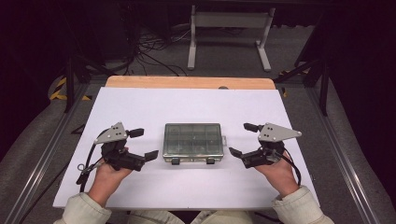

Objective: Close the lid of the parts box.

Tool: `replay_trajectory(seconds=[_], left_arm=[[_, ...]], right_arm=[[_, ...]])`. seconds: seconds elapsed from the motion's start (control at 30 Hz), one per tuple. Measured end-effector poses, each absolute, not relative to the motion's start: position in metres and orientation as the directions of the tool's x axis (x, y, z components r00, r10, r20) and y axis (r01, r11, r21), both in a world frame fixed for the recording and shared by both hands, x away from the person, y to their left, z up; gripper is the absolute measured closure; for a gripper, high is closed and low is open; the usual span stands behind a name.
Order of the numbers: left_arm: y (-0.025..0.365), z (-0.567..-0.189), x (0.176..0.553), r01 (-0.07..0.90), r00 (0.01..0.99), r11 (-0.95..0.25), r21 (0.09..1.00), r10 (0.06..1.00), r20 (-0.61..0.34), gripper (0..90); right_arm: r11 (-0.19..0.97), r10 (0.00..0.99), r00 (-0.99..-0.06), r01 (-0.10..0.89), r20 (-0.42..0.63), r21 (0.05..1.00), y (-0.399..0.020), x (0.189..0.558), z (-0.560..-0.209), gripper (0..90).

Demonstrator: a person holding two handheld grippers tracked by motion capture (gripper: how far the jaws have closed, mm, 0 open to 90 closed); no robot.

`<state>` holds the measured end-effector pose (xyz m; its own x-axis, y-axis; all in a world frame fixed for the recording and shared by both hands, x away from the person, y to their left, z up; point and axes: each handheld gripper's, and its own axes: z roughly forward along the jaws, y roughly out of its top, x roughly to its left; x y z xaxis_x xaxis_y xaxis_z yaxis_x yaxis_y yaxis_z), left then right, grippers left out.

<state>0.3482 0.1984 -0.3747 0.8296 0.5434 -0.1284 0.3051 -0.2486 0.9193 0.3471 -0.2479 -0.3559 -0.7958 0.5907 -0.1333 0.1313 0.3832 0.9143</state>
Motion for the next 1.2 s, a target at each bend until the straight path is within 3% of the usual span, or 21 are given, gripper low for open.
replay_trajectory(seconds=[0.2,0.43,0.67,1.2], left_arm=[[0.218,-0.387,0.337,0.298,0.786,-0.171,0.939,0.602,-0.140,2.4],[0.234,-0.401,0.324,0.235,0.736,-0.145,0.961,0.673,-0.079,2.1],[0.252,-0.415,0.312,0.204,0.704,-0.081,0.976,0.705,-0.089,2.1],[0.272,-0.430,0.303,0.170,0.676,-0.076,0.983,0.734,-0.060,2.1]], right_arm=[[0.342,0.619,-0.775,0.123,-0.125,0.932,-0.262,0.339,-0.363,4.7],[0.303,0.641,-0.757,0.101,-0.125,0.948,-0.275,0.330,-0.371,4.6],[0.260,0.653,-0.750,0.086,-0.109,0.962,-0.287,0.323,-0.382,4.4],[0.241,0.709,-0.697,0.100,-0.105,0.965,-0.298,0.324,-0.400,3.9]])
